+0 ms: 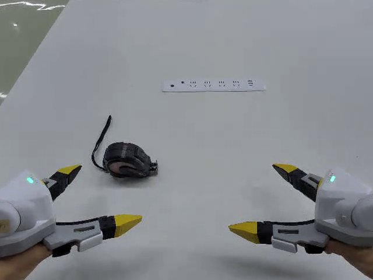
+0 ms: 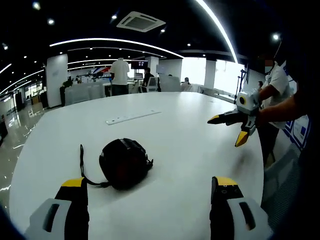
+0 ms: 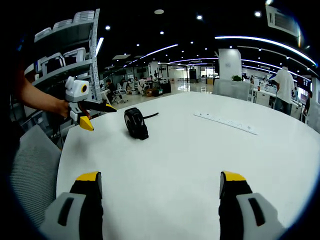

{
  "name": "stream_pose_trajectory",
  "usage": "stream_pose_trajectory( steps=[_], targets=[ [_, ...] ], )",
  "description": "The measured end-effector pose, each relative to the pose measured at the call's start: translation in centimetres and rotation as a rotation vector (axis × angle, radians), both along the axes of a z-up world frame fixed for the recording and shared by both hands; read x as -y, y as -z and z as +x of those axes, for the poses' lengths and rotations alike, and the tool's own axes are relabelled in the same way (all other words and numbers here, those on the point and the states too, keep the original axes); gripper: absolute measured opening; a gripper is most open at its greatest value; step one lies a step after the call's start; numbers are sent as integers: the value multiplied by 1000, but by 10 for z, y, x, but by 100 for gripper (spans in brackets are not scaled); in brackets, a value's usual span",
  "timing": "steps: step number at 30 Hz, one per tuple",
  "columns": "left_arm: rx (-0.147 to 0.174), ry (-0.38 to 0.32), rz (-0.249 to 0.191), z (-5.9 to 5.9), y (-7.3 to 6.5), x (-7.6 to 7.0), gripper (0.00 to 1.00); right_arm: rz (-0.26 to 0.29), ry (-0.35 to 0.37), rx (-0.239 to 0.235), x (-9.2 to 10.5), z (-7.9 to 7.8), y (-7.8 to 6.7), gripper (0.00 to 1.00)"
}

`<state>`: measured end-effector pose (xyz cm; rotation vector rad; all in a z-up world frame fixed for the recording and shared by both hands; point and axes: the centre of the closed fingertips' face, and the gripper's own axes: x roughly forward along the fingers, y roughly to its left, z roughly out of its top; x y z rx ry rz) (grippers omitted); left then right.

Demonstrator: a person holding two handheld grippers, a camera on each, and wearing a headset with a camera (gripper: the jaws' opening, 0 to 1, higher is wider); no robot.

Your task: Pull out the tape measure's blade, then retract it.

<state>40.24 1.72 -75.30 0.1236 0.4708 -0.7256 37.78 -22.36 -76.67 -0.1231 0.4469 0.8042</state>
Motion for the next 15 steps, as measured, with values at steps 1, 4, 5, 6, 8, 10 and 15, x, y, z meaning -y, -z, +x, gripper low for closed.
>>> stream_pose_trajectory(
  steps=[1,4,5,6,8,10,15],
  targets=[
    [0,2,-5,-1,0,0,100,3,2,3,1,0,-1,100],
    [1,4,-11,-2,-1,0,100,1,2,6,3,-1,-1,100],
    [3,5,-6,-2,-1,-1,100,3,3,4,3,-1,0,100],
    [5,6,4,-2,0,-2,100,4,4,4,4,-1,0,100],
    [5,7,5,-2,0,-2,100,4,4,4,4,-1,0,100],
    [5,7,5,-2,1,-2,100,4,5,5,5,-1,0,100],
    [8,13,-21,-3,-3,-1,100,10,15,3,12,-1,0,100]
  ],
)
